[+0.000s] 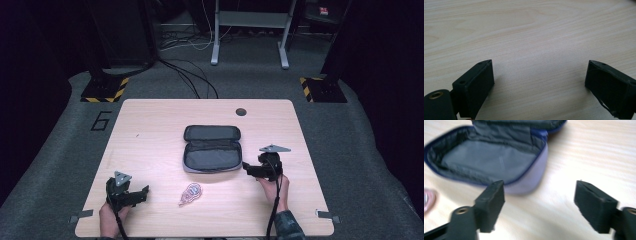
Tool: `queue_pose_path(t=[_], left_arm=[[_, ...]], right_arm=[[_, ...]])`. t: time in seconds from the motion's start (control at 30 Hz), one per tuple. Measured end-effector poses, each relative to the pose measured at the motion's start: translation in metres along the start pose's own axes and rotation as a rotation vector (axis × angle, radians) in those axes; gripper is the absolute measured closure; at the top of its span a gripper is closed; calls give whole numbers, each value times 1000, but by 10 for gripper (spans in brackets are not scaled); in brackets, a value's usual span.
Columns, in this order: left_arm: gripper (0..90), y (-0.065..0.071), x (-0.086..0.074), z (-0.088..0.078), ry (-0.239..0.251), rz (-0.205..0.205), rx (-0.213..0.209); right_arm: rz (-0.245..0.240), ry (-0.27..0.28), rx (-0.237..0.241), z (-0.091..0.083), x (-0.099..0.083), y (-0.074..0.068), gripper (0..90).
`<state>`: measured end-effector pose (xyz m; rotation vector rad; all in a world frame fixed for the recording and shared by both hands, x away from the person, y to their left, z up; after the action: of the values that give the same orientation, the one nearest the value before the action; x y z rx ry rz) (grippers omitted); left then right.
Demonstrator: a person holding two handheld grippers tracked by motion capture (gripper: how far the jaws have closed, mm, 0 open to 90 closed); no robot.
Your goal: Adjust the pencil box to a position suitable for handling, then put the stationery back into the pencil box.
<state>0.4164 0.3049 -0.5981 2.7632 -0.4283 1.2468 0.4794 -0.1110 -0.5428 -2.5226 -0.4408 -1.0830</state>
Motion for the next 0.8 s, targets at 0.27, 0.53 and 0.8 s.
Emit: queue_pose_path(t=[0.27, 0.53, 0.8], left_arm=[[85, 0, 0, 0, -1, -2, 0], [84, -1, -1, -1, -1, 9, -2], [80, 3, -3, -7, -21, 14, -17]], right_arm=[[27, -3, -44, -21, -28, 30, 153], [-2, -16, -157, -34, -53, 58, 98], [-19, -56, -185, -25, -72, 70, 103]])
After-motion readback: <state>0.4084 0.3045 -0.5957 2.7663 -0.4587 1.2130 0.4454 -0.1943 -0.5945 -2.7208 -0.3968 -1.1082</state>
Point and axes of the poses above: each handheld gripper's, and its own axes: z roughly forward along the jaws, x roughly out of its top, y roughly to its right, the point moved 10 cm from there along z, roughly forward along the jaws, and after that the axes turned 3 degrees about z, right-handed, at the moved point
